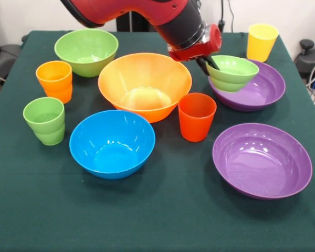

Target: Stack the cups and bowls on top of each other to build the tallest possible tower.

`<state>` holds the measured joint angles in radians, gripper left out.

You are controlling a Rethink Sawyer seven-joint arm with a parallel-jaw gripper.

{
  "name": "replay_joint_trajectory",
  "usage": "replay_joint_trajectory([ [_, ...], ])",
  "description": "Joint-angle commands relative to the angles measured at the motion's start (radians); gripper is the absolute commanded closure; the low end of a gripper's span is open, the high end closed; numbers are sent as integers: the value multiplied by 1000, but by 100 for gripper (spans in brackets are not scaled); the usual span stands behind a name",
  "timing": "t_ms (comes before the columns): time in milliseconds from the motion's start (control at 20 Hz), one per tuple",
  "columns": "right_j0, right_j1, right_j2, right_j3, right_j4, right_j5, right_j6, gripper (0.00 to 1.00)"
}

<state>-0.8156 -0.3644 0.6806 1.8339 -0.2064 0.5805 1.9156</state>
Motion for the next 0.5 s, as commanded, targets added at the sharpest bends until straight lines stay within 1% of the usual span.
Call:
replay_joint_trajectory([
  [50, 25, -17, -82, -59, 26, 143, 41, 100],
  [250, 46, -56, -116, -90, -21, 215, -9, 100],
  [350, 63, -65, -132, -121, -43, 264, -28, 100],
  [400, 73, -64, -142, -144, -48, 295, -30, 100],
  [500, 87, -60, -147, -164, -40, 323, -17, 100],
])
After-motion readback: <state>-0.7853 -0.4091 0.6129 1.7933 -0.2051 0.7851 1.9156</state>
